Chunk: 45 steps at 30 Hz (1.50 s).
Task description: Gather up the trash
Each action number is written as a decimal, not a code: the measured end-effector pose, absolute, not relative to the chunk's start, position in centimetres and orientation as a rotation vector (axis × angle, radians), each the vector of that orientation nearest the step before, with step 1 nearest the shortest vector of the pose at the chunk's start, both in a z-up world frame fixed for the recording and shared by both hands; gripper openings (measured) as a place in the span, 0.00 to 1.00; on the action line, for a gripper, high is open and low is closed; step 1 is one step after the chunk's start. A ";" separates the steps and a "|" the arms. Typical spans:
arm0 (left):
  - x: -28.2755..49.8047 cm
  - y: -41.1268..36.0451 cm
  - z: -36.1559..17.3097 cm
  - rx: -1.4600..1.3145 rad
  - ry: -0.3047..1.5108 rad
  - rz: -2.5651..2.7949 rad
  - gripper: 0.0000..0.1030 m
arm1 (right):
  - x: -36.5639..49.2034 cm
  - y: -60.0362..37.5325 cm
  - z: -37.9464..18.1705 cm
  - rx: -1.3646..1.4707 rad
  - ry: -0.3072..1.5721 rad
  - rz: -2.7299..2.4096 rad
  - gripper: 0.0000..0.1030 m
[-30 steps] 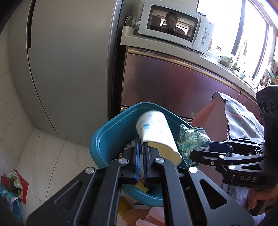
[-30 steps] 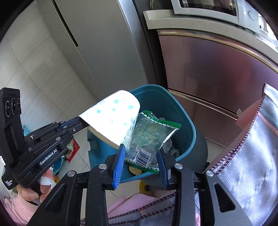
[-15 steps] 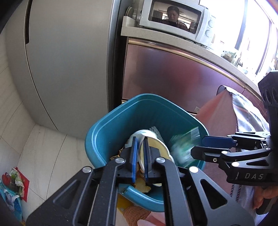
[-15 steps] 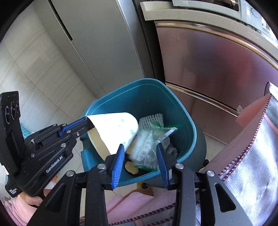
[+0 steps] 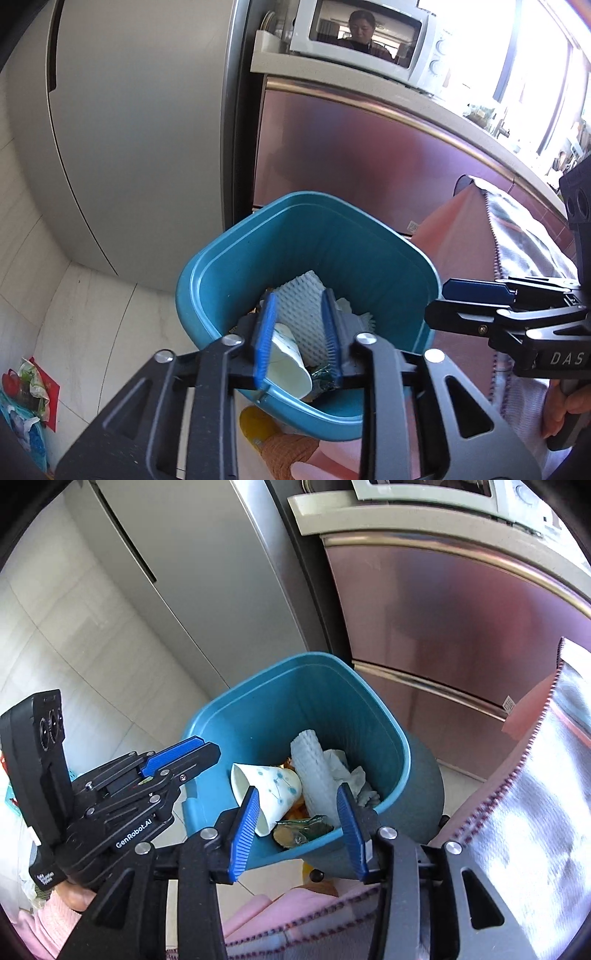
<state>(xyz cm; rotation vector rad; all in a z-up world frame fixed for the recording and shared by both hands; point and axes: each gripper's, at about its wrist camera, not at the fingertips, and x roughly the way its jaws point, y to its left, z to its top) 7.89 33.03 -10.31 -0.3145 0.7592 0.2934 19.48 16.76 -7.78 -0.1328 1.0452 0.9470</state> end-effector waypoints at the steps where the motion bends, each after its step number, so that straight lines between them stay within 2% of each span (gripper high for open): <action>1: 7.6 32.9 -10.0 -0.317 0.747 0.286 0.32 | 19.3 16.3 -7.6 -0.129 1.032 0.942 0.44; 3: 6.8 32.7 -9.2 -0.317 0.723 0.273 0.37 | 18.7 15.3 -7.1 -0.106 1.000 0.943 0.50; 6: 5.2 31.9 -7.6 -0.296 0.666 0.261 0.54 | 17.4 13.4 -6.0 -0.085 0.928 0.937 0.59; 8: 4.1 31.2 -6.4 -0.282 0.627 0.258 0.79 | 16.4 11.8 -5.2 -0.076 0.869 0.918 0.67; 10: 2.9 30.3 -5.3 -0.265 0.580 0.255 0.87 | 15.4 10.0 -4.3 -0.066 0.804 0.885 0.74; 11: 2.4 29.7 -4.8 -0.256 0.562 0.251 0.93 | 14.8 8.9 -4.0 -0.055 0.771 0.863 0.79; 12: 1.8 29.1 -4.3 -0.251 0.542 0.245 0.95 | 14.3 7.9 -3.6 -0.045 0.743 0.842 0.85; 15: 0.6 27.1 -3.5 -0.232 0.502 0.222 0.95 | 12.4 4.6 -2.5 -0.024 0.654 0.769 0.93; 26: -2.4 17.7 -0.7 -0.115 0.321 0.165 0.95 | 5.1 -5.3 -0.4 0.005 0.397 0.478 0.93; 45: -2.7 7.6 0.2 -0.046 0.247 0.056 0.95 | 0.5 -14.4 -1.0 0.059 0.292 0.196 0.93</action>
